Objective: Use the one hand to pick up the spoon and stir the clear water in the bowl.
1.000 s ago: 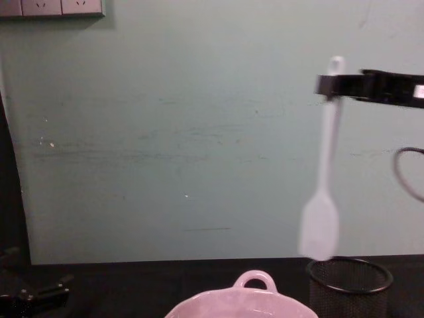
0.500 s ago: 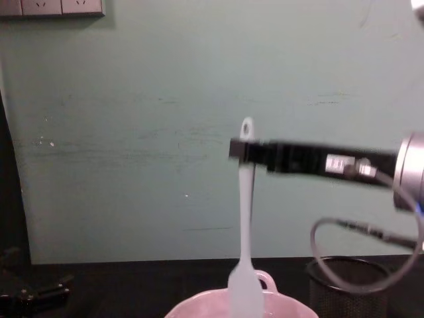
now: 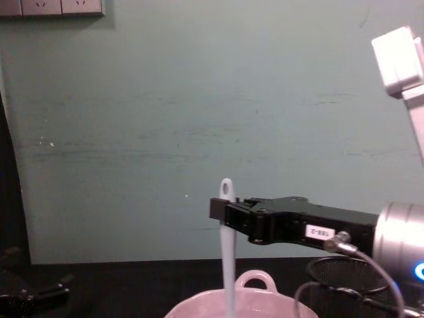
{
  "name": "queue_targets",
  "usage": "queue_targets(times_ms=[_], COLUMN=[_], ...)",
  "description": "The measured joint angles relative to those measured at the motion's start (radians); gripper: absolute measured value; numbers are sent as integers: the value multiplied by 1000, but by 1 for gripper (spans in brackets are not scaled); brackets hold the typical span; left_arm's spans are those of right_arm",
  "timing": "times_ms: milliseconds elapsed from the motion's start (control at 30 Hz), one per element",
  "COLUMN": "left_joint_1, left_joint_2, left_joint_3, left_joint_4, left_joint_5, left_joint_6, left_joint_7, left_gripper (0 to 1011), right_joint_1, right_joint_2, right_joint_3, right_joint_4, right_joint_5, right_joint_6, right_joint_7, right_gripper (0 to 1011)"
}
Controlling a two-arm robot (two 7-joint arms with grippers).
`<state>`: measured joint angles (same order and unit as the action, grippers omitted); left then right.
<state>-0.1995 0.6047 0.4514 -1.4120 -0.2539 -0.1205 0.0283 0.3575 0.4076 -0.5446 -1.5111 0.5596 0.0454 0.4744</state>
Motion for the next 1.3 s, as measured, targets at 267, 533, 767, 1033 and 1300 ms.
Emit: queue_targets(times_ms=[267,533,767,1033,1300], left_joint_1=[0,0,0,0,0], left_joint_2=[0,0,0,0,0], left_joint_3=[0,0,0,0,0], left_joint_4=[0,0,0,0,0], left_joint_5=[0,0,0,0,0], left_joint_6=[0,0,0,0,0], left_joint_7=[0,0,0,0,0], left_gripper=[1011,1011,1011,1011,1011], right_joint_1=[53,115,135,88,23], right_joint_2=[-79,-147,-156,-118,-78], right_joint_3=[-3,11,38,90,122], right_joint_4=[105,230,284,233,149], right_joint_5=[2,2,-19,-49,-62], right_joint_6=[-16,-48,-64,-82,-72], right_joint_7=[33,36,16,-27,-37], right_gripper=[126,126,126,126,126])
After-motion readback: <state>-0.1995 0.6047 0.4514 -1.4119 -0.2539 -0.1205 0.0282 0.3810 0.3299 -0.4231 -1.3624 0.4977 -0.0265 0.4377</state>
